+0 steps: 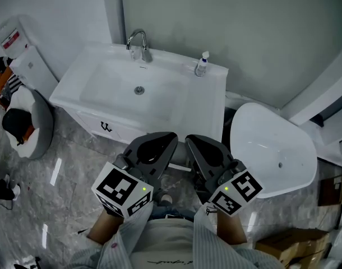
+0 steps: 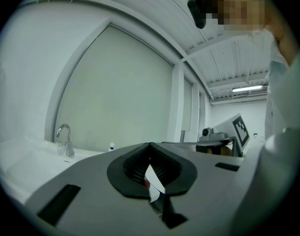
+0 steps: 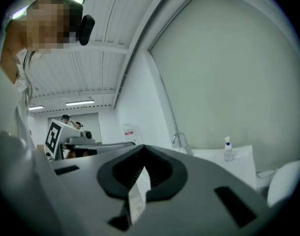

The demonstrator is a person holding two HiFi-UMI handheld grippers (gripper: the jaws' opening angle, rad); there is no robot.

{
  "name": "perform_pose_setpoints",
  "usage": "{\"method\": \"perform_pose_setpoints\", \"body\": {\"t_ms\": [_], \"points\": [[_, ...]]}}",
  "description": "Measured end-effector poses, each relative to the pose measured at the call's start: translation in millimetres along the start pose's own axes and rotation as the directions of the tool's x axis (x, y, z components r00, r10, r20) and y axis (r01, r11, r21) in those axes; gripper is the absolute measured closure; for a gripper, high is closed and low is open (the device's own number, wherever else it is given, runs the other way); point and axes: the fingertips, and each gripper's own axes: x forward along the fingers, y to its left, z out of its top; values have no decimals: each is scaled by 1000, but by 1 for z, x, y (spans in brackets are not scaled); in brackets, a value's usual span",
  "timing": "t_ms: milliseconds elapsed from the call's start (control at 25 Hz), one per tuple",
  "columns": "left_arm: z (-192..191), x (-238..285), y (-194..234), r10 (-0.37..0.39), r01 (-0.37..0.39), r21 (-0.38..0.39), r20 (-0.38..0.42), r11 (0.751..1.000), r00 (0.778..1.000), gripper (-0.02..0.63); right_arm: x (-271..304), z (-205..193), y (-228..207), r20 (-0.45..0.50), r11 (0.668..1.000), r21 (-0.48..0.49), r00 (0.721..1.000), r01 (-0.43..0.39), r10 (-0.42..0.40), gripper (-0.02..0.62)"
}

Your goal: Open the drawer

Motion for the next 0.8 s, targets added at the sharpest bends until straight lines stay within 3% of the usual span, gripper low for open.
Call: {"method": "perform_pose_setpoints", "body": {"t_ms": [800], "points": [[-26,-14,-6,1,-2,-31,-44,1000,999,589,-7,-20,10,-43,1000,22,999,18,-17,586]]}}
